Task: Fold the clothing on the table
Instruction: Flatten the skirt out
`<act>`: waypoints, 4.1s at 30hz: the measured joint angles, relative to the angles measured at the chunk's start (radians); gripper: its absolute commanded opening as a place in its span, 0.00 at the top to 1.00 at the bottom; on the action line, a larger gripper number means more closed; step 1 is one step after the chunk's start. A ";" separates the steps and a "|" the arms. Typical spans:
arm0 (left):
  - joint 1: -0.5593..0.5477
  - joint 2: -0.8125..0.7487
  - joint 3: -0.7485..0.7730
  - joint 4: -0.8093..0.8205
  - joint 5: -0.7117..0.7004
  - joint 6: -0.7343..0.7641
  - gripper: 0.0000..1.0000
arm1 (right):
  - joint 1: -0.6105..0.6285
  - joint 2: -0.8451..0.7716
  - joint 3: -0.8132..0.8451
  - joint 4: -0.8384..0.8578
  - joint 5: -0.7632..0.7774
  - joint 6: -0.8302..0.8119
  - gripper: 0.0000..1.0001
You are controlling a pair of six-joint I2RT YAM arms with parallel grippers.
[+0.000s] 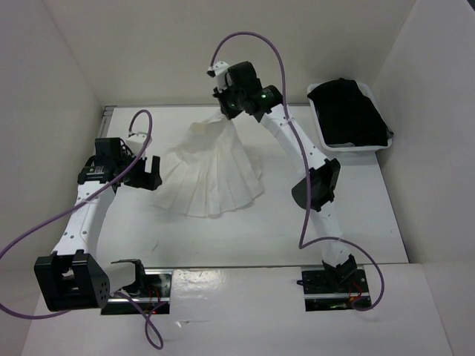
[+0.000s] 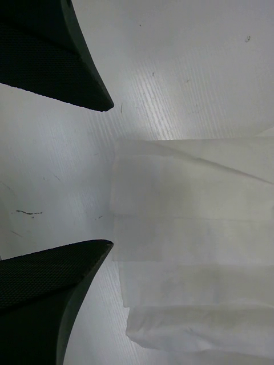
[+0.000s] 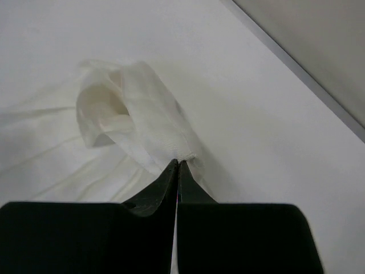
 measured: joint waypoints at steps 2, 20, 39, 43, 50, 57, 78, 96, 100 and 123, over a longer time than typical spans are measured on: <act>0.000 0.000 0.000 0.000 0.000 0.000 0.01 | -0.041 0.028 -0.028 -0.023 0.085 -0.027 1.00; 0.014 0.000 0.000 0.008 -0.071 -0.028 0.01 | 0.031 0.137 -0.051 -0.119 0.372 -0.102 1.00; 0.051 -0.036 -0.001 0.008 -0.072 -0.031 0.01 | -0.008 -0.200 0.028 -0.168 -0.217 -0.179 1.00; 0.051 -0.036 -0.002 0.008 -0.072 -0.031 0.01 | -0.084 -0.165 -0.253 -0.092 -0.003 -0.159 1.00; 0.051 -0.036 -0.002 0.008 -0.068 -0.031 0.01 | -0.091 -0.152 -0.661 -0.023 0.213 -0.156 1.00; 0.051 -0.036 -0.002 0.008 -0.066 -0.031 0.01 | -0.058 -0.072 -0.584 0.016 0.412 -0.143 1.00; 0.111 -0.039 -0.002 0.008 -0.023 -0.027 0.01 | -0.063 -0.303 -0.074 -0.027 -0.549 -0.137 1.00; 0.102 -0.034 -0.002 0.006 0.034 0.000 0.01 | -0.070 -0.150 -0.920 0.187 0.255 -0.179 1.00; 0.032 -0.033 -0.007 0.005 0.044 0.017 0.01 | -0.066 -0.171 -0.919 0.191 0.243 -0.175 1.00; -0.660 0.402 0.040 0.290 -0.655 -0.153 0.04 | -0.234 -0.328 -0.932 0.174 -0.096 -0.113 1.00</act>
